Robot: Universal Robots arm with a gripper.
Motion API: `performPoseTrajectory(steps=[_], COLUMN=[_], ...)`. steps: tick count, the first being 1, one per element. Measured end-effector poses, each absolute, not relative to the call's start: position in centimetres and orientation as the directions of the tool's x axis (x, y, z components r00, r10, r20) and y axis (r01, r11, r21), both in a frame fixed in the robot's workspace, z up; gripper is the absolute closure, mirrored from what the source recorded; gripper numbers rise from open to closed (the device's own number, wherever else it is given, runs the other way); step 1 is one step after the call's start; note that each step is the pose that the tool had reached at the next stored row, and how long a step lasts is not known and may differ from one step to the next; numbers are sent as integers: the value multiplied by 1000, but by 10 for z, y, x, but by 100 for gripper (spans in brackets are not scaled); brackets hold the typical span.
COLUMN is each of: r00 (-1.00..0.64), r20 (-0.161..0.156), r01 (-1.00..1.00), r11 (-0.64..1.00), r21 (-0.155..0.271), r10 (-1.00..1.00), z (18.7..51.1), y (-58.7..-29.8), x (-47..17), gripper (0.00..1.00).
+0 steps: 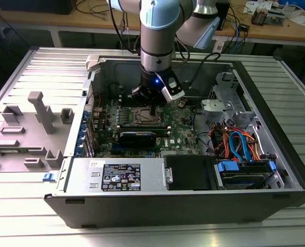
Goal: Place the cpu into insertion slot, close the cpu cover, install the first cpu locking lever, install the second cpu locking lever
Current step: 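Install the second cpu locking lever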
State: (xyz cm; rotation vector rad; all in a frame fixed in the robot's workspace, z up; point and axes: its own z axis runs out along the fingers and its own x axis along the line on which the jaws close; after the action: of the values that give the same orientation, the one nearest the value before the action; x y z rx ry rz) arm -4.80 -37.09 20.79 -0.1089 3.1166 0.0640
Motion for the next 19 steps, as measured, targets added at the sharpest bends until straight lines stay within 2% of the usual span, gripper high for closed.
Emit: performPoseTrajectory(steps=[7,19], r00=[-997,-997], r20=[-21,-21], r01=[-70,-70], r11=[997,997], r21=[40,40], r10=[-69,-69], z=[223,223], y=[-371,-372], x=[-48,-48], gripper=[89,89])
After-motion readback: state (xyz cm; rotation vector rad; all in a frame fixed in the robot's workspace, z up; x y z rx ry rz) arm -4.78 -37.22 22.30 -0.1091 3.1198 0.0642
